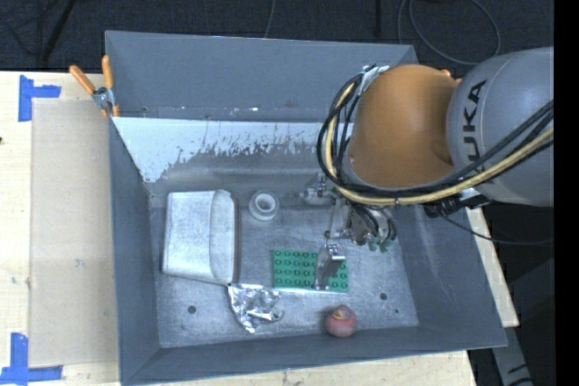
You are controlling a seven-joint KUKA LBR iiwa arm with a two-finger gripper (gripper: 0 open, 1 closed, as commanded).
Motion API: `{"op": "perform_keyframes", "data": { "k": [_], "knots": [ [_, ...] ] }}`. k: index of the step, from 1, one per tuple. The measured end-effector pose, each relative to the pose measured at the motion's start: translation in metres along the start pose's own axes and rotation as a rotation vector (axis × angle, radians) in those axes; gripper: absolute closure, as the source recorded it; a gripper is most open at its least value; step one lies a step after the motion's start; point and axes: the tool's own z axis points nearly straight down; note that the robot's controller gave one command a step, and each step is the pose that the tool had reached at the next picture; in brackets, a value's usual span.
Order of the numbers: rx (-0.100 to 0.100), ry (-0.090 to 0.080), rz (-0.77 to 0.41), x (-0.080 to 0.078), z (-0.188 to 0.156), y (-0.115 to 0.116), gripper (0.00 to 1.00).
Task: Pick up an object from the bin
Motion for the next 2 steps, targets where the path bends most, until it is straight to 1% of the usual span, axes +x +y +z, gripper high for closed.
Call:
{"op": "perform_keyframes", "data": {
  "k": [1,2],
  "knots": [
    [0.0,0.0,-0.027,0.0048,0.1221,-0.0026,0.0],
    [-0.001,-0.006,-0.024,0.0023,0.1168,-0.0029,1.0]
  ]
}}
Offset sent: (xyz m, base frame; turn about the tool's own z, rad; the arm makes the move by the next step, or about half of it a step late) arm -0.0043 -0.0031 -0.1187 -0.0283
